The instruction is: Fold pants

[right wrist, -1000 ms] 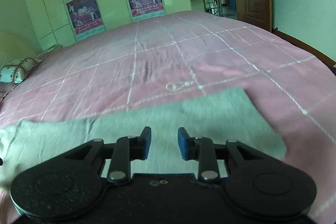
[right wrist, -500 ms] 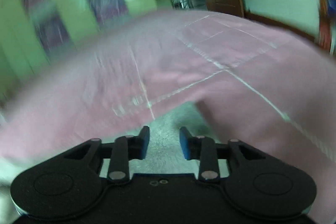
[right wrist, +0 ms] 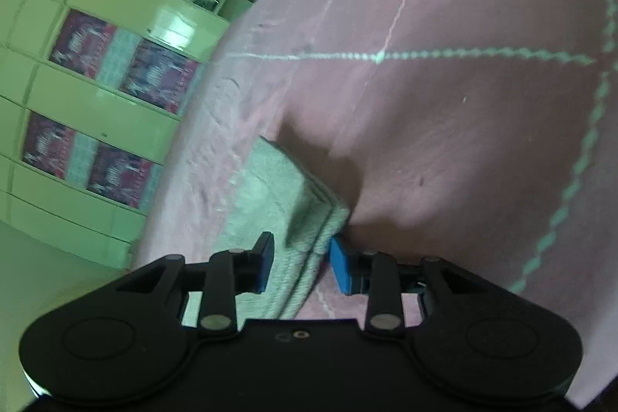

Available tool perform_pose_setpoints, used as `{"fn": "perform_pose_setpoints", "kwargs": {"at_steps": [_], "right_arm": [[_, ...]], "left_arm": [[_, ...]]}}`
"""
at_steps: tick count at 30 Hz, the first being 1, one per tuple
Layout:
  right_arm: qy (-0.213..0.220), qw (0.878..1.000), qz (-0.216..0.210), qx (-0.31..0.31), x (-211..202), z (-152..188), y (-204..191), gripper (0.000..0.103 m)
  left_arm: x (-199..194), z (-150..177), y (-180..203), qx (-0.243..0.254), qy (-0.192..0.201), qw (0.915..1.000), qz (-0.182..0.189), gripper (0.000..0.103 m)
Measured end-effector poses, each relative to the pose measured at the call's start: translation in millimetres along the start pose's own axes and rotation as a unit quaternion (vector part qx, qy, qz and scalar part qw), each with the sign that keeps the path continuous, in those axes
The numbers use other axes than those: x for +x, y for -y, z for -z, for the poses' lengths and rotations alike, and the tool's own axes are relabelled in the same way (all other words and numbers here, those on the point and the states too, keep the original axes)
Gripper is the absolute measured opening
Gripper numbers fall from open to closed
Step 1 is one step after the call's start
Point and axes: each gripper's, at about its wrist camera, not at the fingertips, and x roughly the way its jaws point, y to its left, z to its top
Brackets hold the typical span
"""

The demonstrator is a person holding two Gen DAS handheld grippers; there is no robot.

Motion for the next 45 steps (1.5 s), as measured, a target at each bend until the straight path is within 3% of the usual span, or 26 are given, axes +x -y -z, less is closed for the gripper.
{"fn": "perform_pose_setpoints", "kwargs": {"at_steps": [3, 5, 8, 11, 14, 17, 20, 27, 33, 36, 41, 43, 45], "right_arm": [[0.007, 1.000, 0.003, -0.018, 0, 5, -5, 0.024], [0.012, 0.999, -0.016, -0.034, -4, 8, -9, 0.030], [0.021, 0.999, -0.030, -0.028, -8, 9, -6, 0.028], [0.022, 0.999, -0.017, -0.032, -11, 7, -4, 0.013], [0.015, 0.999, -0.008, -0.043, -9, 4, -8, 0.012], [0.014, 0.999, -0.021, -0.031, -13, 5, -11, 0.023], [0.020, 0.999, -0.030, -0.015, -16, 6, -6, 0.025], [0.019, 1.000, -0.014, -0.002, -9, 5, -5, 0.013], [0.026, 1.000, -0.003, -0.017, -9, 10, -12, 0.017], [0.026, 0.999, 0.004, -0.027, -8, 11, -17, 0.010], [0.028, 0.998, 0.033, -0.051, -2, 11, -27, 0.009], [0.025, 0.997, 0.043, -0.054, 0, 9, -32, 0.009], [0.033, 0.997, 0.024, -0.060, -7, 7, -46, 0.008]], "left_arm": [[-7, 5, 29, 0.023, 0.022, 0.9990, 0.031, 0.090], [-6, 9, 51, 0.029, 0.019, 0.9981, 0.051, 0.090], [-5, 14, 89, 0.028, 0.014, 0.9969, 0.072, 0.090], [-4, 22, 130, 0.050, 0.003, 0.9972, 0.055, 0.090], [-1, 32, 155, 0.077, -0.002, 0.9969, 0.012, 0.090], [-10, 31, 155, 0.053, 0.001, 0.9985, 0.017, 0.090], [-5, 39, 162, 0.074, -0.011, 0.9972, 0.006, 0.091], [-4, 43, 163, 0.070, -0.011, 0.9975, 0.000, 0.093], [-9, 48, 166, 0.067, 0.000, 0.9977, -0.006, 0.093], [-5, 48, 165, 0.062, -0.007, 0.9980, -0.003, 0.094], [0, 52, 167, 0.074, 0.002, 0.9972, -0.008, 0.097], [-5, 49, 161, 0.060, 0.006, 0.9981, 0.009, 0.097], [-20, 44, 142, 0.046, 0.019, 0.9985, 0.025, 0.097]]}}
